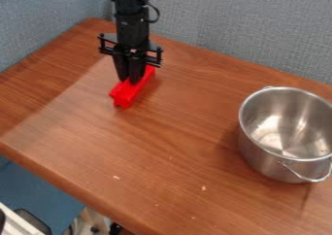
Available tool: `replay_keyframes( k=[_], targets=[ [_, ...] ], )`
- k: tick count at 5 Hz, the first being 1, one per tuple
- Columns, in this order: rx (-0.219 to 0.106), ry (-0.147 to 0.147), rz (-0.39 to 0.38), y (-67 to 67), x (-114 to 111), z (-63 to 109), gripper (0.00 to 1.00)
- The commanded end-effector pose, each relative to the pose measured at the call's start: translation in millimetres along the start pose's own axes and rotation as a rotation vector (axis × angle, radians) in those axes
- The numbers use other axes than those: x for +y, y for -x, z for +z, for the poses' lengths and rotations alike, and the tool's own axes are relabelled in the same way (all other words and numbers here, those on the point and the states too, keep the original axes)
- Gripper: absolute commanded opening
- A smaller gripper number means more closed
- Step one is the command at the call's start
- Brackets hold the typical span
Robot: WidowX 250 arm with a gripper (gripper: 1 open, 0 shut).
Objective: Put the red object in the metal pot
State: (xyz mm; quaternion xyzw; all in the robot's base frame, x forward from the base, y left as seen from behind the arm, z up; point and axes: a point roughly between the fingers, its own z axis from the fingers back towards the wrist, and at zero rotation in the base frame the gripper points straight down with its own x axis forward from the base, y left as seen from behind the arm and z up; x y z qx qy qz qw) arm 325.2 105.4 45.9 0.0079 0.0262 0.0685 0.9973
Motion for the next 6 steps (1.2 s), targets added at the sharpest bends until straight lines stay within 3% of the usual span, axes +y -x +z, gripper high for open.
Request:
replay_keyframes(
  k=[1,2,3,4,5,6],
  targets=[
    [-0.042,-0.009,0.013,-4.7,0.9,13.1,1.00],
    [-0.044,-0.012,0.020,-4.1,-1.1,15.0,1.00],
    [-0.042,-0.010,0.022,-4.0,-1.4,14.1,0.00],
    [-0.041,-0.008,0.025,-3.5,-2.6,14.4,0.00],
    [-0.042,-0.012,0.036,-3.1,-4.5,15.4,1.00],
    [-0.043,-0.015,0.043,-2.7,-6.4,16.6,1.00]
  ],
)
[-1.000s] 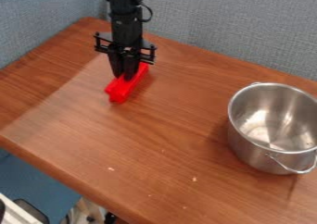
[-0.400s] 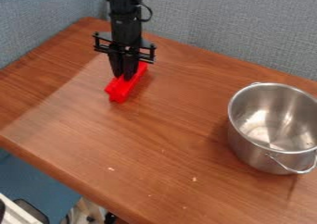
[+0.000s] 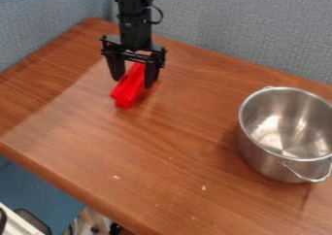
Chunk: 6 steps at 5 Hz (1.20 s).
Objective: Put the red object in the metal pot
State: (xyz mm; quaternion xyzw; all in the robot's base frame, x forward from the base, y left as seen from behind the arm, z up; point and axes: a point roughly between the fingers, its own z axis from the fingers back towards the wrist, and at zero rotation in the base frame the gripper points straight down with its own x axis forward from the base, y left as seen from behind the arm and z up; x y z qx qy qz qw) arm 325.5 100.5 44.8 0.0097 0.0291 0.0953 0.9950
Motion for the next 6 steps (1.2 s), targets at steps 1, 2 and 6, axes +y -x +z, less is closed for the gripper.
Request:
replay_keyframes(
  k=[1,2,6],
  targets=[
    [-0.048,-0.012,-0.006,-2.8,-1.7,16.6,0.00],
    [-0.048,-0.013,-0.001,-2.6,-2.2,16.7,0.00],
    [-0.048,-0.009,0.017,-3.0,-7.2,15.4,0.00]
  ],
)
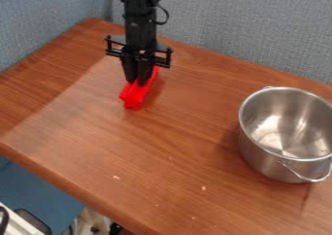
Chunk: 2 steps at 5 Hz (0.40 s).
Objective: Put the red object in the metal pot
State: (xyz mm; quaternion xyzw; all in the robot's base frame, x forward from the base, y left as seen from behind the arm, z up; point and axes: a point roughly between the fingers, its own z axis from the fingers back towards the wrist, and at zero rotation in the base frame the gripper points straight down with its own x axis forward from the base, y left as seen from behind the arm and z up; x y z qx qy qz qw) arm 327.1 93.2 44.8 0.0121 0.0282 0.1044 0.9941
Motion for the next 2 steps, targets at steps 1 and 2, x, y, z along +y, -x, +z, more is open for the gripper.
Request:
replay_keyframes(
  k=[1,2],
  targets=[
    [-0.051,-0.001,0.005,-2.6,-2.5,17.3,0.00],
    [-0.056,0.004,0.011,-2.2,-6.4,19.2,1.00]
  ],
)
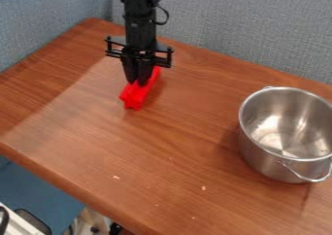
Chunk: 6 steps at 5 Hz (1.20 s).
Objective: Put the red object in the metal pot
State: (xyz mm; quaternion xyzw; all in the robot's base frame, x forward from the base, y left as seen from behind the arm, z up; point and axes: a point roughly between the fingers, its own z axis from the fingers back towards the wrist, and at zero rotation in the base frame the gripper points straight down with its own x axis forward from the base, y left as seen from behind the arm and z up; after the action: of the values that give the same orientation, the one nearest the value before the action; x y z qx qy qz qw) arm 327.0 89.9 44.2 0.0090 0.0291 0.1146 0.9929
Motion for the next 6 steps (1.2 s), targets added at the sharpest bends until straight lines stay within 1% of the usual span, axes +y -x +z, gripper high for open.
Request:
replay_keyframes(
  k=[1,2,3,4,5,6],
  targets=[
    [-0.064,-0.001,-0.004,-2.5,-5.8,22.0,0.00],
    [-0.076,-0.019,-0.006,0.7,-11.8,35.3,0.00],
    [-0.103,-0.029,-0.017,4.5,-21.7,52.4,0.00],
    [-0.150,-0.021,-0.054,8.9,-48.1,76.8,0.00],
    [-0.179,0.006,-0.110,17.2,-88.8,91.9,0.00],
    [-0.199,0.024,-0.173,20.7,-131.1,97.0,0.00]
  ],
)
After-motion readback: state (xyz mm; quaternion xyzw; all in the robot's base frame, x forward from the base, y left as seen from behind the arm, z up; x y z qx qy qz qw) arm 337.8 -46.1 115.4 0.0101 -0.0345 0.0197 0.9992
